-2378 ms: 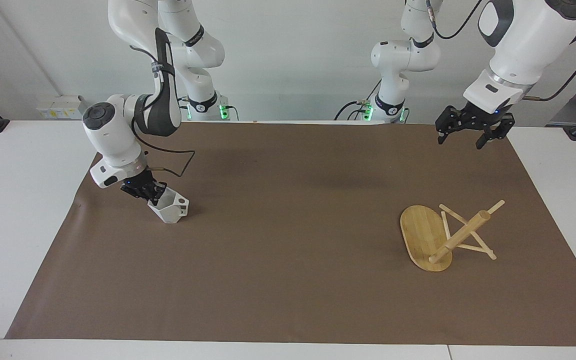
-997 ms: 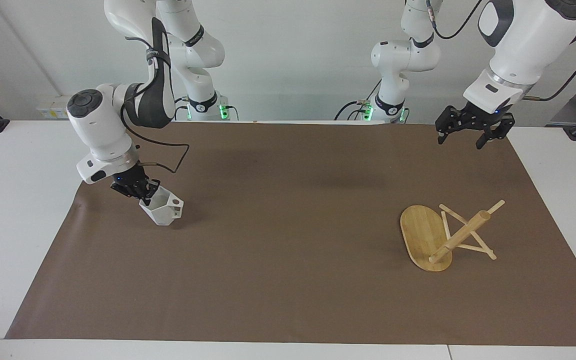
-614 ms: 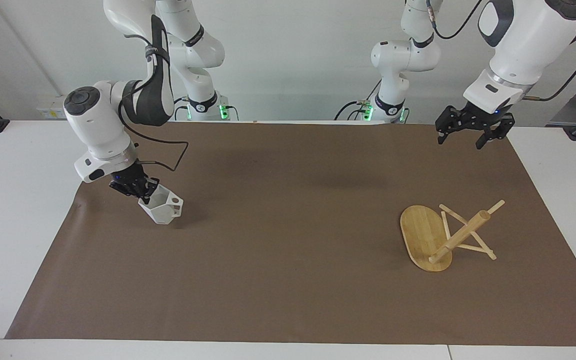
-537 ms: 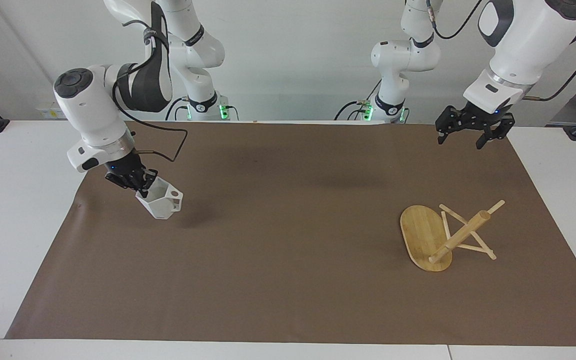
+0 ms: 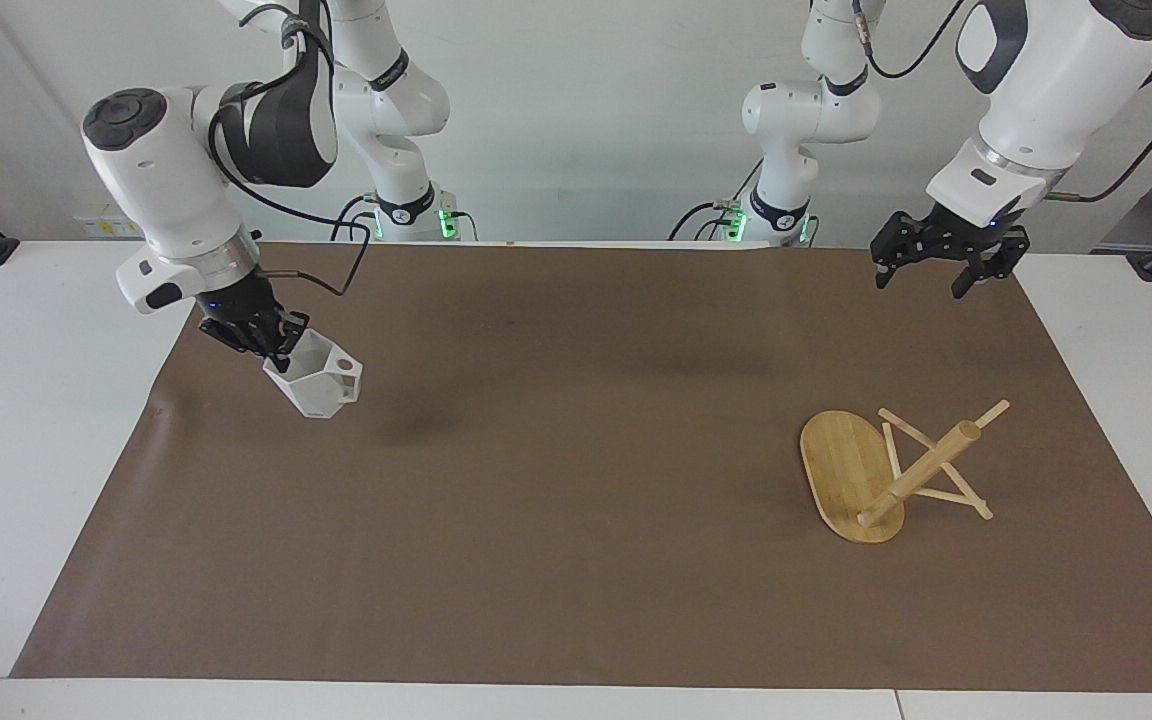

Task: Hang cup on rack
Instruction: 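Lift the white cup with the right gripper and tilt it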

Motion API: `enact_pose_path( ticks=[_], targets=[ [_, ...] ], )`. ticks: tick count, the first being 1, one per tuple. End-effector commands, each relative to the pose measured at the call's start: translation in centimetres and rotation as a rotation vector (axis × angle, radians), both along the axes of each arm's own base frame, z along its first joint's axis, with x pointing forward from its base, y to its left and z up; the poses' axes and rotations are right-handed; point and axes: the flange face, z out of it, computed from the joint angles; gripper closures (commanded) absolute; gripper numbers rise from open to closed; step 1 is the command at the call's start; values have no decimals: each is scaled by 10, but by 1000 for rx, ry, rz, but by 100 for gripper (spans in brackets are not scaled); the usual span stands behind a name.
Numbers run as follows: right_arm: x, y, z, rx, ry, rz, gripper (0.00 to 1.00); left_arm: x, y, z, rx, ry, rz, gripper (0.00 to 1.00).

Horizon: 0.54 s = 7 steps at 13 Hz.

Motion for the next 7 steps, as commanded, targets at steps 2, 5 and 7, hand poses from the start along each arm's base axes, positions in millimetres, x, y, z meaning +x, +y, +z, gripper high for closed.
enact_pose_path(
  ticks=[2,5,7],
  targets=[
    [-2,0,28,16,5,-20,100,-15,-2,0,-8,53,-12,0],
    [-8,-3,43,12,-6,-23,100,-13,2,3,-8,36,-1,0],
    [-12,-5,52,7,2,-25,100,-10,-1,6,-10,9,48,0]
  ],
)
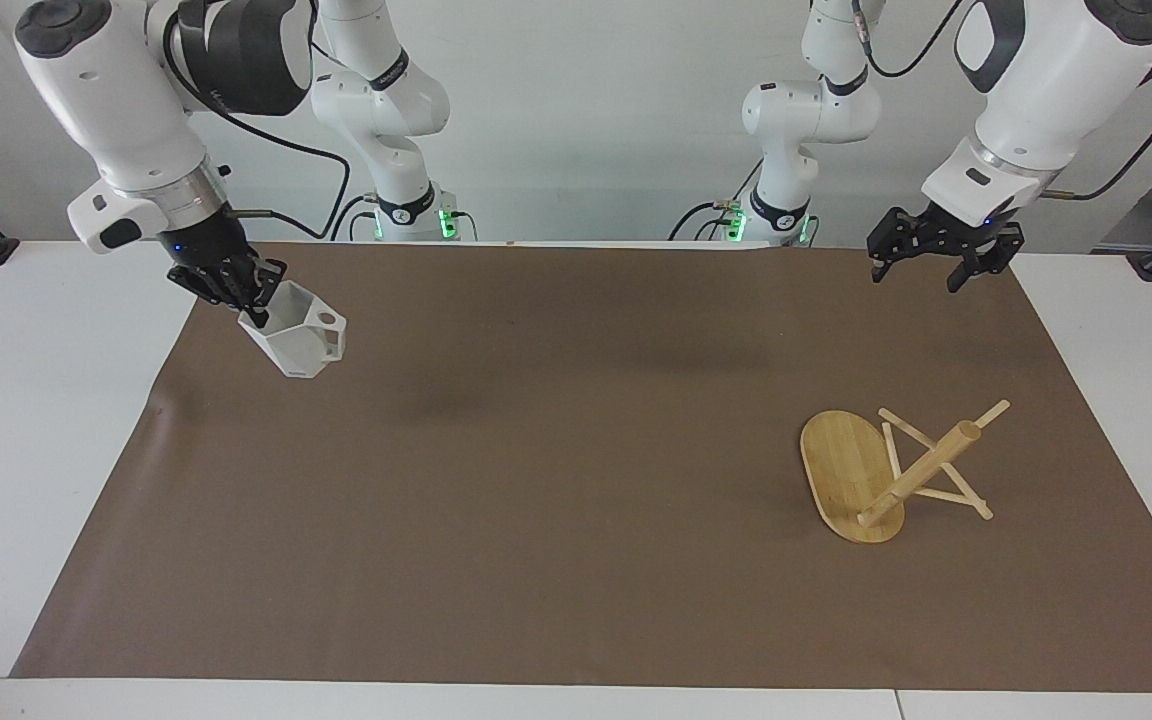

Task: Hang cup on rack
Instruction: 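Lift the white cup with the right gripper and tilt it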

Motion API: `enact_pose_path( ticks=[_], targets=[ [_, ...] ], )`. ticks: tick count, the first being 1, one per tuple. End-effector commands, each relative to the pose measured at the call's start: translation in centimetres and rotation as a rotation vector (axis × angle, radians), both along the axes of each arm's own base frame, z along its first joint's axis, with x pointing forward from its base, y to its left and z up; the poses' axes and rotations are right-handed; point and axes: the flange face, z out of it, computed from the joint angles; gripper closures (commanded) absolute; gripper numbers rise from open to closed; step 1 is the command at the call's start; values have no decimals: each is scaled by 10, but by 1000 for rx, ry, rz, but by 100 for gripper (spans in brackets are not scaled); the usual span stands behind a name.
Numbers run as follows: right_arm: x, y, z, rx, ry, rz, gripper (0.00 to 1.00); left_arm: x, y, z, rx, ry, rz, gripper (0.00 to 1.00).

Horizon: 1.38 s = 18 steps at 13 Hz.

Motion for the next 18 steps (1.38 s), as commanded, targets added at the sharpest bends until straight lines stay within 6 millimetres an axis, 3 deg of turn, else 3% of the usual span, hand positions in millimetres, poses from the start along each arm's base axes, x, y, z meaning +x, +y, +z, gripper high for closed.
enact_pose_path(
  ticks=[1,15,18],
  targets=[
    [-9,1,23,15,3,-16,100,-3,1,6,-14,-26,55,0],
    [-12,6,38,4,-44,-7,100,-5,0,7,-36,-11,98,0],
    [-12,33,38,71,-55,27,100,-5,0,7,-38,-9,99,0]
  ],
)
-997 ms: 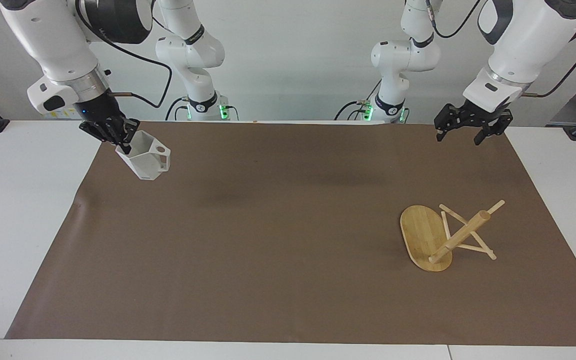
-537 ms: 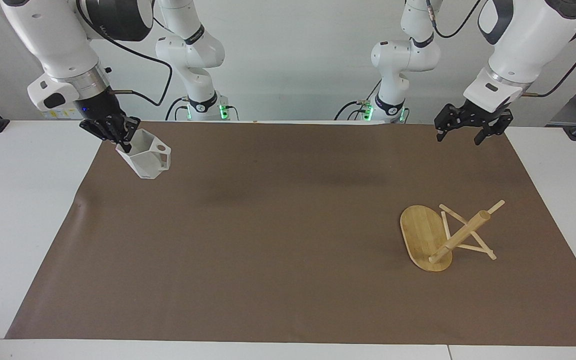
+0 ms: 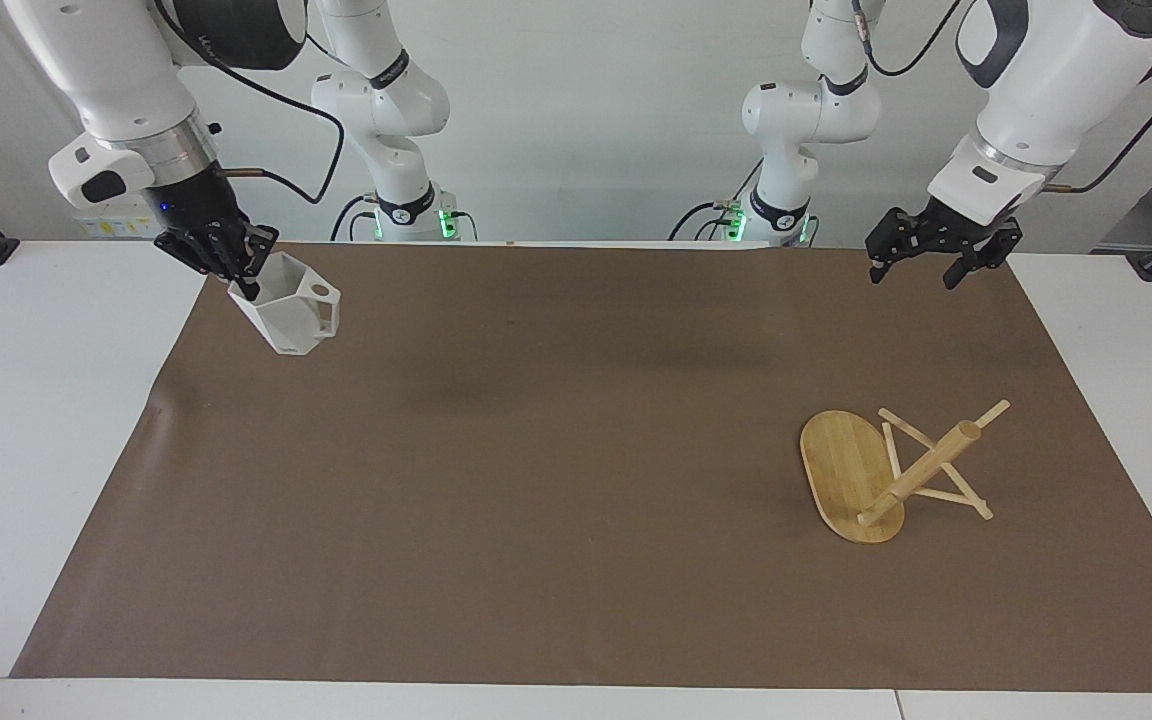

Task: Hang cup on rack
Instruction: 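Carry the cup toward the rack while the left gripper reaches out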

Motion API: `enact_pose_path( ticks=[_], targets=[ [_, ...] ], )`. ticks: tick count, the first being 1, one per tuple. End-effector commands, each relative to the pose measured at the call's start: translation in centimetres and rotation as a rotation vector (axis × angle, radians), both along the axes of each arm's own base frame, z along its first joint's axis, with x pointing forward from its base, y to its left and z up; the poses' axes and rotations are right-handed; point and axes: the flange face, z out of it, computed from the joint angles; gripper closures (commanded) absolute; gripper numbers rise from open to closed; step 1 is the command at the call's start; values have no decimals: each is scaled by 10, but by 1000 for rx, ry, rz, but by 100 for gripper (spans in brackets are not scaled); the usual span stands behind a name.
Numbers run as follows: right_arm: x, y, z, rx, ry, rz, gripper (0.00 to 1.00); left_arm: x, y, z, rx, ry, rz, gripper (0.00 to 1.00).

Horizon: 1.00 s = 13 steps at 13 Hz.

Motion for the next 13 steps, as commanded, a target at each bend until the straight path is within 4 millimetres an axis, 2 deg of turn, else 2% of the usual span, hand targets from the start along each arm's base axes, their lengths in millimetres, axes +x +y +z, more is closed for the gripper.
enact_pose_path(
  ticks=[1,7,10,13],
  targets=[
    [-2,22,3,83,-14,10,100,-4,2,6,-21,-10,17,0],
    [-7,93,7,246,-25,78,100,-5,-6,2,-51,0,97,0],
    [-10,122,6,312,-42,48,100,-8,-20,2,-45,9,173,0],
    [-17,154,1,373,-60,18,100,-9,-22,2,-42,17,244,0]
  ],
)
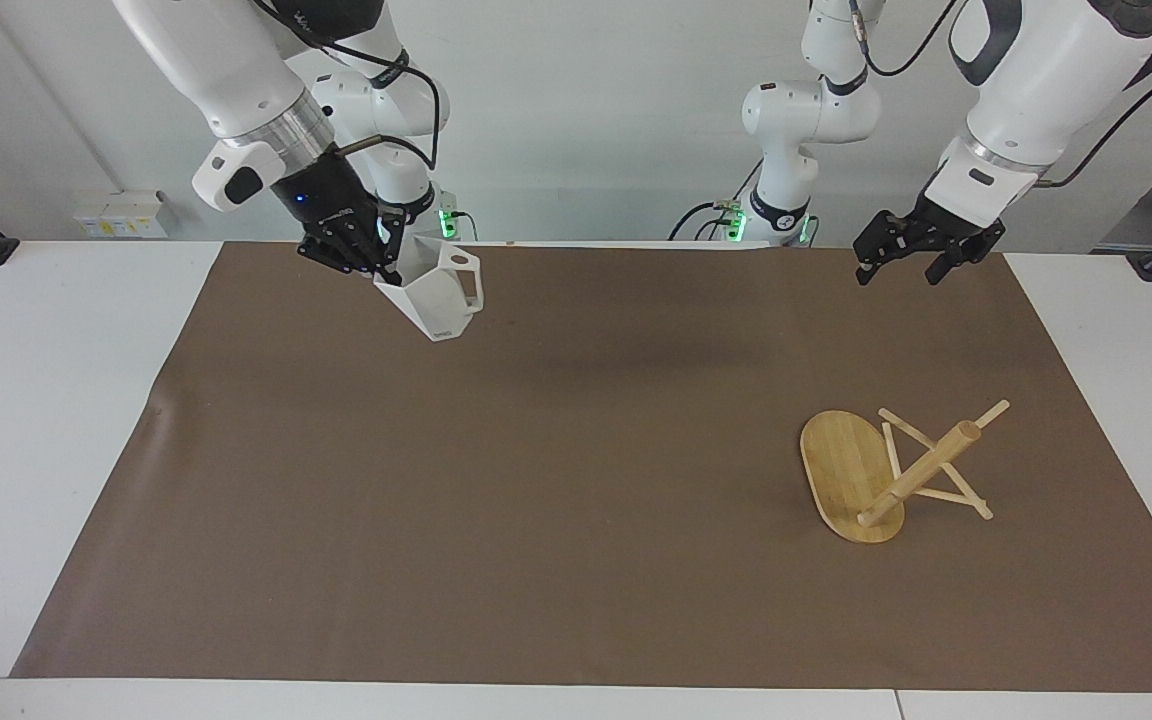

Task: Hang cup on rack
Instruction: 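Carry the cup toward the rack while the left gripper reaches out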

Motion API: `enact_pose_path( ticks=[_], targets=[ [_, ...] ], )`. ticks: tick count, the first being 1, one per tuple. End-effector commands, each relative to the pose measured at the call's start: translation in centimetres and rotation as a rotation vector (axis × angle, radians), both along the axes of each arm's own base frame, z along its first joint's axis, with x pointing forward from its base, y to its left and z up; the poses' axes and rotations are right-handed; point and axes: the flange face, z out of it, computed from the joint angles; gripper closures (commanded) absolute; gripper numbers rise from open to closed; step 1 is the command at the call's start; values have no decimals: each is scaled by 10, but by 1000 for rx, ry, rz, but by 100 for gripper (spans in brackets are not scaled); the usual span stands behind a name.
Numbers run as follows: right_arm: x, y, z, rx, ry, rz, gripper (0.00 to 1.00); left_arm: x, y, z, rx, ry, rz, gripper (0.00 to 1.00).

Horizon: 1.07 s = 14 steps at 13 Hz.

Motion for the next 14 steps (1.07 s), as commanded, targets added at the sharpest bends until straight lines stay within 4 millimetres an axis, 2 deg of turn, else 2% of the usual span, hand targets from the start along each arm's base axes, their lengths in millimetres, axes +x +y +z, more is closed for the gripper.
enact_pose_path(
  ticks=[1,4,5,7,14],
  targets=[
    [-14,23,-3,72,-6,-44,100,-8,-12,2,-17,7,97,0],
    [-17,40,-6,131,10,-33,100,-9,-29,5,-91,47,339,0],
    [-19,49,-9,155,16,-29,100,-10,-40,7,-115,56,417,0],
    [-24,71,-15,191,23,-11,100,-8,-48,11,-193,94,583,0],
    [-32,124,-23,335,42,-133,100,-3,-75,21,-360,309,1177,0]
  ],
)
